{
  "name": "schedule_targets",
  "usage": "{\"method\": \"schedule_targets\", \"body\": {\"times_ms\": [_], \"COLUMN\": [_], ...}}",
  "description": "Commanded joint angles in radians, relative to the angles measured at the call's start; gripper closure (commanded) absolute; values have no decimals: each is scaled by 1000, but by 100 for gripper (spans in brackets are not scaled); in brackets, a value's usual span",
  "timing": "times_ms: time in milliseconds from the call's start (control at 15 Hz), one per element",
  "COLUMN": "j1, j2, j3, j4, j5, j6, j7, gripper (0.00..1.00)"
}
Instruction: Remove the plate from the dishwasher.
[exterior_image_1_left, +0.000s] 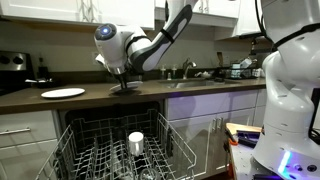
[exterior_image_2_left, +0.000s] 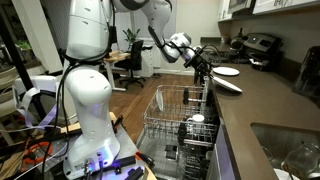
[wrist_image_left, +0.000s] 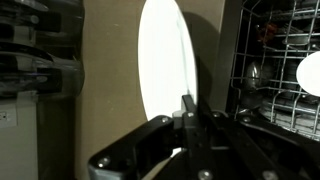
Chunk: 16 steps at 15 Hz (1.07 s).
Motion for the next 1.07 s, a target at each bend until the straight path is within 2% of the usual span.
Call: {"method": "schedule_targets", "body": {"times_ms": [0,400,533,733,800,933,1000], "j1": [-13,-17,-17,-15,-16,-17,-17], "j2": [20,32,35,44,48,54,58], "j3": [4,1,0,-2,-3,-4,-5], "j4": [22,32,38,53,57,65,68], "j5": [-32,-26,-26,-29,-29,-28,-27], "j6": [5,13,12,9,10,12,12], "j7": [20,14,12,9,8,6,6], "gripper": [99,99,95,98,97,86,85]}}
